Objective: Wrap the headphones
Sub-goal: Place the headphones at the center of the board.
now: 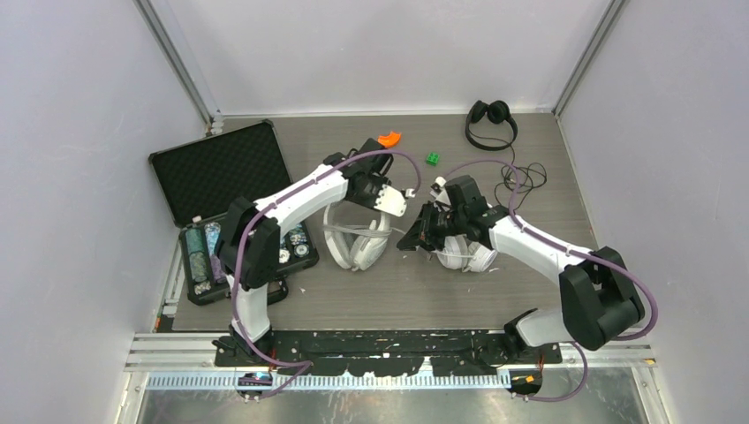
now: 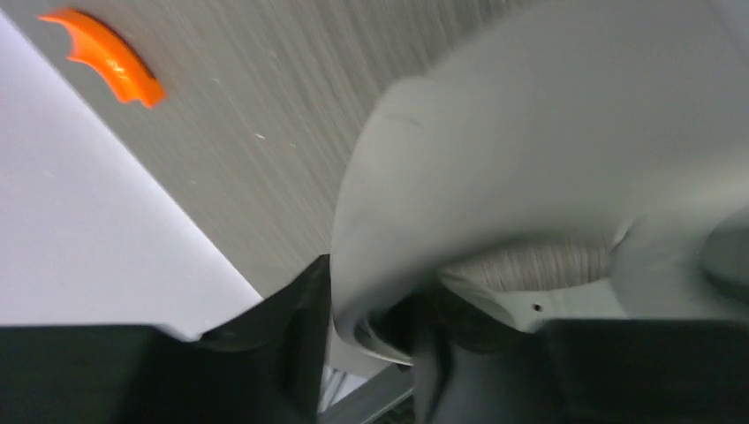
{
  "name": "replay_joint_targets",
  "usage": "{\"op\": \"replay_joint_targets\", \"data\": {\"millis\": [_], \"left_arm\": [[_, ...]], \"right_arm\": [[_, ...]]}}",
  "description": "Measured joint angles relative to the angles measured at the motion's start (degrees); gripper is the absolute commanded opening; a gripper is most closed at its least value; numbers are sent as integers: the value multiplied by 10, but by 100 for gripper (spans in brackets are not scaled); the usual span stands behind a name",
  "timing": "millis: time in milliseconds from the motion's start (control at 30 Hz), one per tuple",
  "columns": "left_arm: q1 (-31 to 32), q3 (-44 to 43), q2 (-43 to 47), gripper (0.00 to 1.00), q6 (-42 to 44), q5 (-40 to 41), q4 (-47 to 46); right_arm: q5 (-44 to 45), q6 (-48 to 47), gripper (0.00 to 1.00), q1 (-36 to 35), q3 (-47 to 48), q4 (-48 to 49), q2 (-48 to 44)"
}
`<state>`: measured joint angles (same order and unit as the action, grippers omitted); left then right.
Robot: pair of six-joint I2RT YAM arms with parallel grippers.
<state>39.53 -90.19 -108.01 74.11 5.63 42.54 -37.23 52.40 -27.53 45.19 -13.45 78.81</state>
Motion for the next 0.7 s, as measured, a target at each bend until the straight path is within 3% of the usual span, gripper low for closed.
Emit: {"op": "replay_joint_targets", "data": {"millis": [100, 267, 367, 400, 533, 700], "left_arm": [[-10, 0, -9, 58, -15, 22, 35], [-14, 0, -10, 66, -64, 13, 60], [-14, 0, -9, 88, -97, -1, 60], [-13, 0, -9, 91, -110, -6, 60], [-14, -10, -9, 99, -162, -20, 60], [-16, -21, 11, 100, -240, -27, 49]], "right_arm": [[7, 12, 7, 0, 0, 5, 9], [22, 24, 0, 0, 0, 7, 30], [30, 31, 0, 0, 0, 13, 33], [33, 33, 1, 0, 0, 16, 34], [40, 56, 1, 0, 0, 37, 39], [48, 92, 1, 0, 0, 60, 54]]}}
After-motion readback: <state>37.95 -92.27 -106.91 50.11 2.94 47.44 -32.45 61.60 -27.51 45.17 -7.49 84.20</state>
